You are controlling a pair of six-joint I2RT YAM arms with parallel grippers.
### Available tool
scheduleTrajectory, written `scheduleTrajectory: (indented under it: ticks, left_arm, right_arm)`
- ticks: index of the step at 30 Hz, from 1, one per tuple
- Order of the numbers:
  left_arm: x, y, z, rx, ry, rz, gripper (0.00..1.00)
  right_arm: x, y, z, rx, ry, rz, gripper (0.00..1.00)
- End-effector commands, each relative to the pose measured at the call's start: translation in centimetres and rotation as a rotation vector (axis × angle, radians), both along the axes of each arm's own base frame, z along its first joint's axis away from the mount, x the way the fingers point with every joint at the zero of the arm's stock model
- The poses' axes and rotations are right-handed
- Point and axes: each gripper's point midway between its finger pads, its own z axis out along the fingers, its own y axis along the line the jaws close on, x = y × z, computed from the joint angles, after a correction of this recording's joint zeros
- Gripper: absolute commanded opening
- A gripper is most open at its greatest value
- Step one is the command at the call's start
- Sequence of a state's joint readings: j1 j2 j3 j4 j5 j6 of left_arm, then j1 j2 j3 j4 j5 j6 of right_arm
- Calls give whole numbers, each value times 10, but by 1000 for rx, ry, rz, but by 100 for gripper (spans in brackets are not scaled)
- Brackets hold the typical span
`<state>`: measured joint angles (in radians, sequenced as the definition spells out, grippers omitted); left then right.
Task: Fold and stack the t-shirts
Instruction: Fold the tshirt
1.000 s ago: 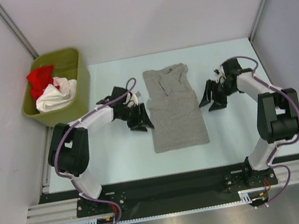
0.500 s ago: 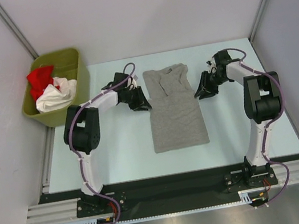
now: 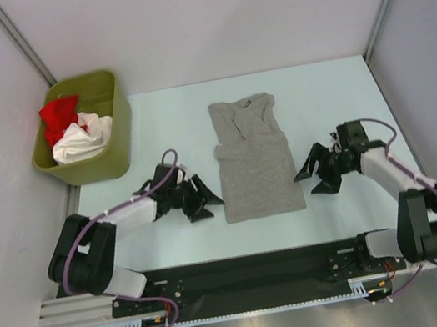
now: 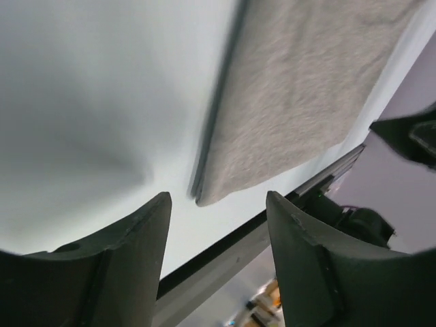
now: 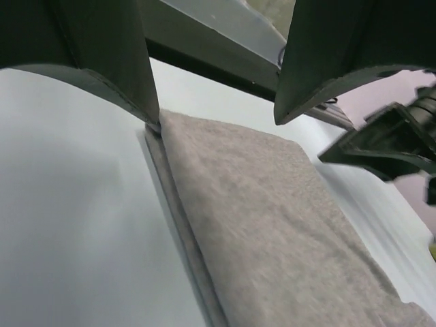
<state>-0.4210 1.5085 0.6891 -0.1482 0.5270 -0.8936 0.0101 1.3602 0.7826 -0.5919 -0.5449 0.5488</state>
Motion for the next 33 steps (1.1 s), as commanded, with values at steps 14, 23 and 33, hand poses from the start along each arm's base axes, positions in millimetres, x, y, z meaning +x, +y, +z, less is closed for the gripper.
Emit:
scheduleTrajectory:
  ticks: [14,23,33]
  left_arm:
    - [-49,-36,-16,-193,242,542,59]
    - [-47,-31,-43,-138,312,688,52]
    - [-55,-20,-58,-76,355,731,42]
  right_arm:
    - [-51,2,-27,129,-101,-532,53]
    - [-62,1,-59,138,0,-645,53]
    - [-62,2,-73,87,22,-664,52]
